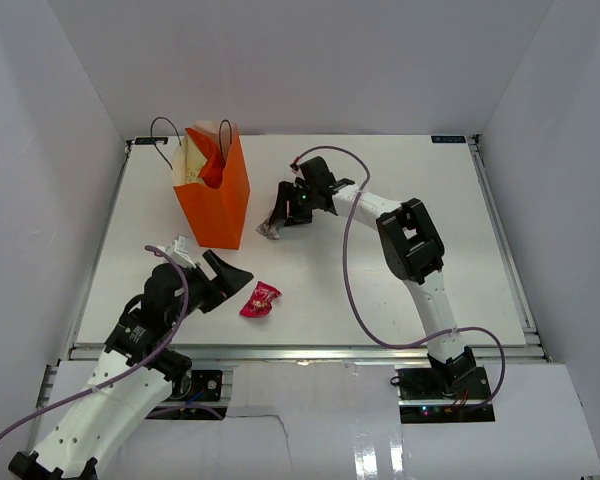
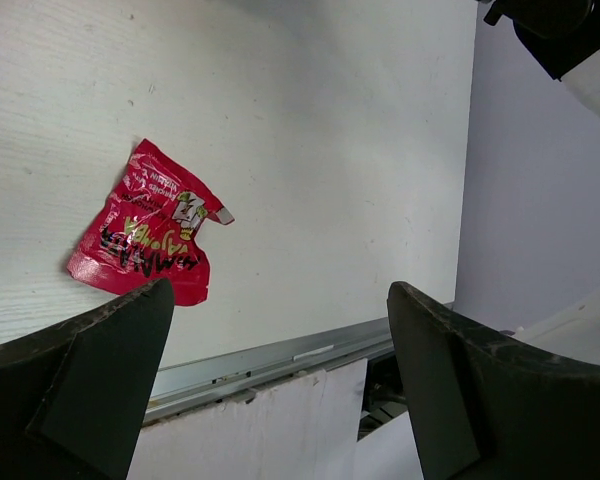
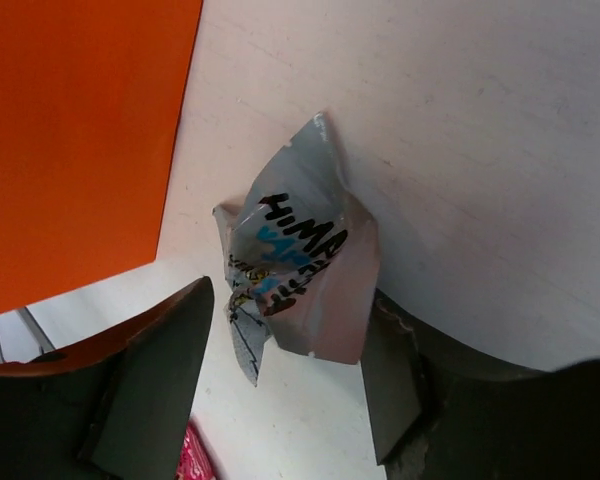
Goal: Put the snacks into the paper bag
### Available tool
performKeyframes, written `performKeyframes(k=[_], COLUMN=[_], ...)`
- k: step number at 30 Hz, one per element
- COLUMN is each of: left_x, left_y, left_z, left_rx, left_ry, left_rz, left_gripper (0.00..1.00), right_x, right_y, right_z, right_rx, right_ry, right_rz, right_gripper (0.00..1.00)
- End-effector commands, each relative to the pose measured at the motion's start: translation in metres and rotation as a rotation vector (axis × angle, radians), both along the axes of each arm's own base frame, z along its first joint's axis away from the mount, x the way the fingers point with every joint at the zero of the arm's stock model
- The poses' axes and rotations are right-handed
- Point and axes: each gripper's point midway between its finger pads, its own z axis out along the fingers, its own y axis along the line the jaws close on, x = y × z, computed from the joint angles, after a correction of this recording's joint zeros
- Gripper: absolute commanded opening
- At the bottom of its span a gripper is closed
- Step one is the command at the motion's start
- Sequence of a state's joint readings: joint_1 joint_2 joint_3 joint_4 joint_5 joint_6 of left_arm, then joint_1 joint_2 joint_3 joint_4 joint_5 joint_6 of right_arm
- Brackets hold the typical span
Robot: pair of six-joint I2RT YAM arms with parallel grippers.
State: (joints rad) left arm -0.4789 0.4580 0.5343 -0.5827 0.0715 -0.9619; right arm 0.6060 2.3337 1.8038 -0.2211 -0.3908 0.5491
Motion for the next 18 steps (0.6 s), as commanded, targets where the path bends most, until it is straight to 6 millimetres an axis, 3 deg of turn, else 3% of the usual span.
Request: performKeyframes(k=[1,5,11,13,18], left_x=[-0.001,-0.003,-0.002,-0.001,0.007], left_y=[-0.004,-0.005,-0.007,-0.01,-0.024], left_z=[-0.004,-0.005,-0.005,-0.008,-0.013], left_rx=[-0.032,-0.054,-0.069,-0.072,-0.108], left_ry=[0.033,0.04,0.045,0.052,0.052], left_rz=[-0.003,0.005,0.001,-0.008,-0.051], left_gripper=[0.98,0.98,0.98,0.98,0.98], right_x=[0.012,0.012,0.013,0.017,-0.008], right_y=[0.008,-0.003,-0.018,-0.025,-0.039], right_z=[-0.006,-0.023,-0.024,-0.012,0.019], right_rx=[-0.002,-0.056,-0.069,-0.046,0.095], right_ry=[-0.021,-0.015,-0.043,-0.073,-0.183], right_rz=[-0.051,-0.086,-0.079,-0.065,0.182], right_gripper=[0.64,0.43,0.26,0.18,0.08])
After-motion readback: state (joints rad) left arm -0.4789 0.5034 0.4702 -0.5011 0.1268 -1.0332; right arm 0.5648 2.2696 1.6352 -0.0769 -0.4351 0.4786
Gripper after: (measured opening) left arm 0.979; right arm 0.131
